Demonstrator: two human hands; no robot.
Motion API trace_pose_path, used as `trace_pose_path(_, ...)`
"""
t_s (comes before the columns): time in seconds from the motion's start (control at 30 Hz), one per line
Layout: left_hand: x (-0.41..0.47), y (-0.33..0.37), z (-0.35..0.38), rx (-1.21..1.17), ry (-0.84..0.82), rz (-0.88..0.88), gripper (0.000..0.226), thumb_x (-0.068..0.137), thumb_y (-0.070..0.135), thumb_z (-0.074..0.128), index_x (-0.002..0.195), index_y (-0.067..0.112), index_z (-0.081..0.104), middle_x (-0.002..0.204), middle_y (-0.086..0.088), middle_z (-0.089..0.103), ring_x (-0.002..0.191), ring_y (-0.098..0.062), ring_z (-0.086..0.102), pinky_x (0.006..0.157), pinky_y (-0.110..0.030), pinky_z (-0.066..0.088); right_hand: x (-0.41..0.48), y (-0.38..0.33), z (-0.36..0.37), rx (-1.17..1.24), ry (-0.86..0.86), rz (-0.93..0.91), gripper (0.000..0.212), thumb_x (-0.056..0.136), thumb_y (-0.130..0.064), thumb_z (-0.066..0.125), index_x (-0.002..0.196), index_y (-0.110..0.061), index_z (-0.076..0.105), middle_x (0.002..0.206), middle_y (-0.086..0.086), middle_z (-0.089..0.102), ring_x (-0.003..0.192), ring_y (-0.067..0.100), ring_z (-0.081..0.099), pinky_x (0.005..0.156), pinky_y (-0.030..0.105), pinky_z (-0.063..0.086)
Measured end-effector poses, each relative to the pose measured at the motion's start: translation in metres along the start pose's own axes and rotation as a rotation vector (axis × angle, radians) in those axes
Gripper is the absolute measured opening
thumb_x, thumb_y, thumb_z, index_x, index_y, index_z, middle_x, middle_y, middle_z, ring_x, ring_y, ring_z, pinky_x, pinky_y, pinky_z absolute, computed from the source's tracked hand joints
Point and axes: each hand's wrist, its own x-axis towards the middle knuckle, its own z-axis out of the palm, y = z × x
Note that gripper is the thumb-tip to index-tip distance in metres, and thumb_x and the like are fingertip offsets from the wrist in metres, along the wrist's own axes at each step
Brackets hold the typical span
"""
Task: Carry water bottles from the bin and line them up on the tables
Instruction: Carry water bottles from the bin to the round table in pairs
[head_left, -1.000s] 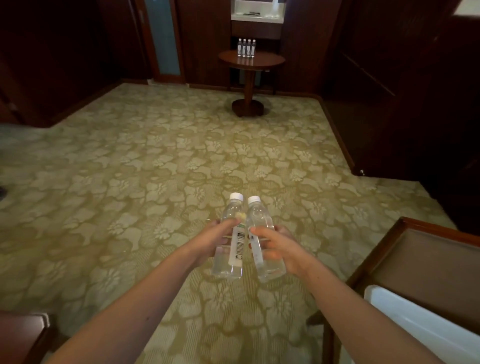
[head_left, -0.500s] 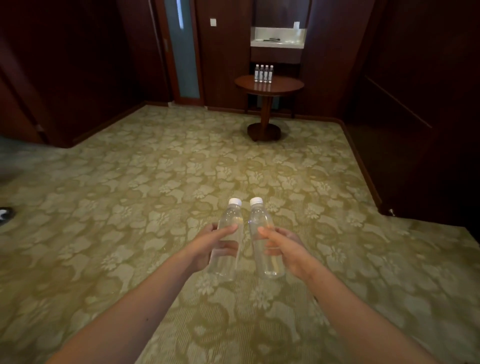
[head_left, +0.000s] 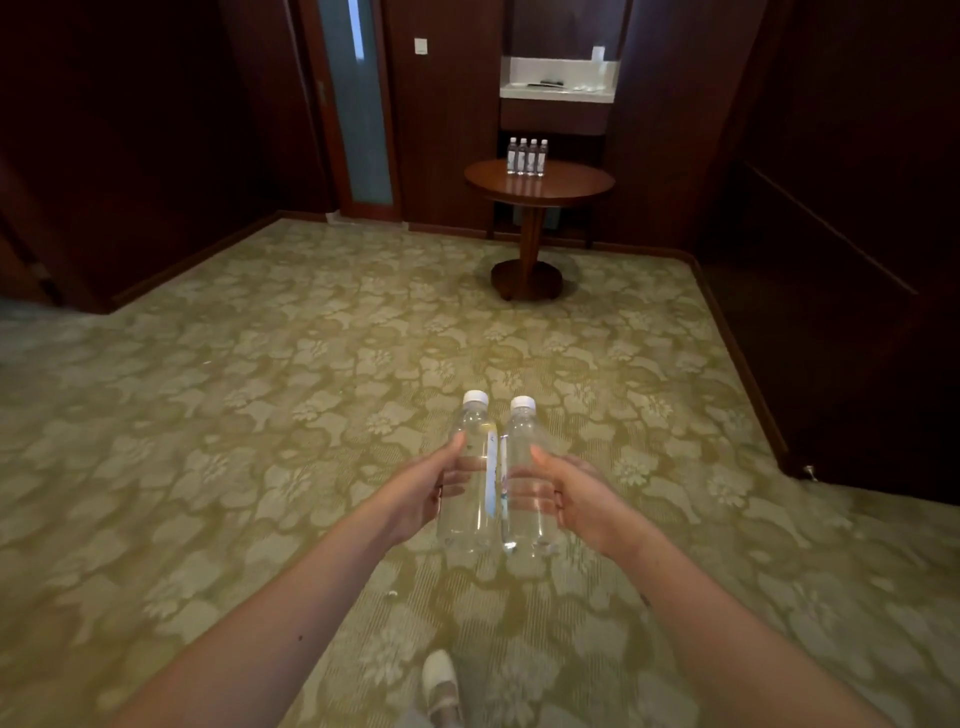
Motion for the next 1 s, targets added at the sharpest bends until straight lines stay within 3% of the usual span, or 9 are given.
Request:
trace_pose_path(0.1,0.091,0.061,-0.012,0.087,-0.013,0.013,0.051,0.074,0.061,0.066,0.097,0.016,0.077,0.098,-0.004,0.075,0.094,-0.020,0.065,0.092,-0.036,0.052,0.080,-0.057,-0.004,0.038,0.049,-0.025,0.052,0.089,-0.034,0.066,0.128,-0.002,0.055,0.112,0.016,0.073,0.094,0.027,0.074,0.071,0.031,0.060)
trace_pose_path(0.17,0.121,0.080,-0.018,0.137,-0.014,0.002,0.058,0.077,0.065,0.063,0.104,0.016,0.077,0.106,-0.005,0.075,0.100,-0.021,0.066,0.100,-0.041,0.049,0.109,-0.072,-0.007,0.055,0.076,-0.024,0.049,0.089,-0.034,0.067,0.127,-0.005,0.056,0.109,0.017,0.074,0.094,0.030,0.074,0.075,0.040,0.061)
trace_pose_path(0.23,0.127,0.078,-0.020,0.136,-0.021,-0.006,0.057,0.079,0.062,0.062,0.105,0.013,0.075,0.099,-0.003,0.076,0.093,-0.018,0.066,0.096,-0.039,0.050,0.109,-0.075,-0.005,0.044,0.056,-0.012,0.048,0.088,-0.034,0.066,0.125,-0.006,0.057,0.106,0.019,0.074,0.097,0.034,0.073,0.083,0.048,0.060)
trace_pose_path(0.3,0.131,0.077,-0.021,0.093,-0.037,0.001,0.052,0.080,0.056,0.065,0.106,0.011,0.068,0.087,0.001,0.074,0.082,-0.015,0.067,0.080,-0.033,0.056,0.113,-0.074,-0.007,0.034,0.074,0.004,0.050,0.084,-0.035,0.067,0.123,-0.004,0.059,0.105,0.020,0.074,0.098,0.036,0.072,0.086,0.049,0.059)
trace_pose_path(0.37,0.146,0.088,-0.022,0.016,-0.034,0.004,0.048,0.085,0.044,0.066,0.115,0.007,0.060,0.099,-0.007,0.073,0.087,-0.021,0.070,0.070,-0.032,0.057,0.129,-0.084,-0.008,0.019,0.085,-0.014,0.040,0.089,-0.033,0.064,0.118,-0.005,0.063,0.103,0.018,0.075,0.098,0.034,0.073,0.088,0.048,0.058)
trace_pose_path(0.53,0.228,0.131,-0.020,-0.007,0.000,-0.059,0.040,0.093,0.034,0.059,0.119,0.003,0.060,0.117,-0.020,0.067,0.096,-0.028,0.067,0.079,-0.037,0.060,0.213,-0.120,-0.025,-0.083,0.154,0.039,0.025,0.099,-0.028,0.055,0.101,-0.007,0.068,0.086,0.005,0.077,0.087,0.021,0.071,0.089,0.039,0.058)
trace_pose_path(0.67,0.297,0.154,-0.018,-0.002,0.003,-0.098,0.036,0.099,0.032,0.050,0.113,0.000,0.061,0.097,-0.015,0.069,0.091,-0.028,0.067,0.084,-0.041,0.058,0.281,-0.139,-0.042,-0.092,0.197,0.098,0.029,0.103,-0.028,0.049,0.102,-0.006,0.068,0.090,0.008,0.076,0.085,0.022,0.070,0.084,0.038,0.058)
trace_pose_path(0.87,0.414,0.202,0.004,-0.077,0.030,-0.093,0.038,0.105,0.030,0.040,0.115,0.001,0.061,0.072,-0.004,0.073,0.070,-0.018,0.070,0.067,-0.036,0.058,0.400,-0.188,-0.085,-0.086,0.114,0.091,0.038,0.099,-0.042,0.053,0.109,-0.011,0.071,0.097,0.007,0.077,0.092,0.024,0.072,0.082,0.038,0.055)
trace_pose_path(1.0,0.495,0.256,0.025,-0.139,0.046,-0.060,0.040,0.103,0.030,0.044,0.121,-0.001,0.059,0.078,-0.006,0.069,0.075,-0.018,0.065,0.063,-0.033,0.057,0.483,-0.242,-0.126,-0.138,0.035,0.062,0.041,0.090,-0.039,0.068,0.112,-0.004,0.069,0.098,0.009,0.077,0.084,0.021,0.073,0.070,0.032,0.055)
